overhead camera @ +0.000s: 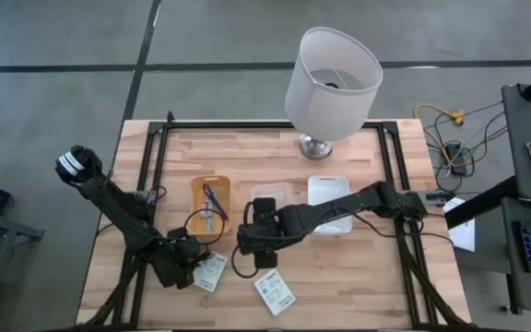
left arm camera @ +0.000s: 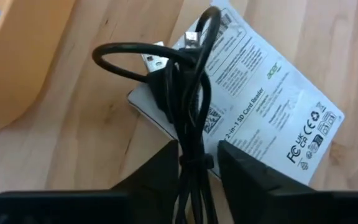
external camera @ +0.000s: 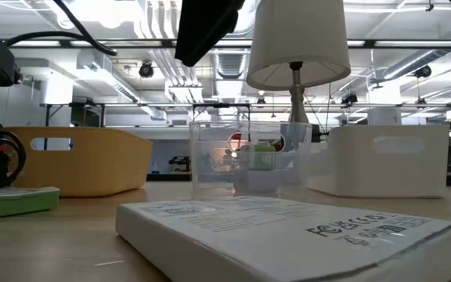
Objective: Pick and place items into bin
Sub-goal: Put the black charger cable into the orange bin
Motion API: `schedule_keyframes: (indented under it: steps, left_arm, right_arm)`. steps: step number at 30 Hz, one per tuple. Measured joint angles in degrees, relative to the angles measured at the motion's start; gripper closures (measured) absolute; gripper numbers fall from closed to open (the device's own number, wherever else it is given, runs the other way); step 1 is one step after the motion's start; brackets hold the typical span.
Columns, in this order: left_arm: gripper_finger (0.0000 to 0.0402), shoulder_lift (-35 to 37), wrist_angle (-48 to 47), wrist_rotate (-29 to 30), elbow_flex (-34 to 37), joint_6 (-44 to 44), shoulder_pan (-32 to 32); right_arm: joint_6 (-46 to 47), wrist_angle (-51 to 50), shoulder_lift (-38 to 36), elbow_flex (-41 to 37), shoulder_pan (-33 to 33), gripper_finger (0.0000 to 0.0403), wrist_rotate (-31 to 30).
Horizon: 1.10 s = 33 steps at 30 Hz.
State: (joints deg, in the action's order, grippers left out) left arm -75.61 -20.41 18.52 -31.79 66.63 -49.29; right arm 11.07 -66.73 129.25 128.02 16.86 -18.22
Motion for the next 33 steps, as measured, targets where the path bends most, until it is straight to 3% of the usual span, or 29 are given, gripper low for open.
schedule_keyframes:
  steps: [6,12,16,19,24,27,33]
  left_arm:
    - [0.0374,0.2,-0.1,0.0,0.0,0.0,0.1]
    - [0.0378,2.8,-0.5,-1.8,-0.9,1.4,0.2]
    - [0.0378,8.5,-0.3,-1.3,-3.7,6.0,0.6]
    - [0.0378,14.2,-2.1,3.7,-6.1,12.6,0.6]
    - [0.0378,26.0,-17.8,21.7,-6.2,35.6,2.9]
    - [0.0378,33.3,-21.0,30.3,-3.4,44.5,5.0]
    - [0.0379,40.4,-20.1,28.4,2.9,47.5,11.6]
  right_arm:
    - [1.0,0.0,0.0,-0.4,0.0,0.0209,0.0]
    - [1.7,0.0,0.0,-0.3,0.0,0.0209,0.0]
    - [3.2,-0.1,-0.5,-0.2,0.0,0.0209,-1.4]
    - [6.9,-0.8,-1.2,-0.2,0.0,0.0209,-4.7]
    - [17.2,-4.0,-3.8,-0.2,0.2,0.0209,-16.9]
    - [22.8,-5.1,-5.6,-0.2,0.0,0.0209,-18.4]
    - [25.0,-5.7,-6.3,-0.4,0.0,0.0209,-18.5]
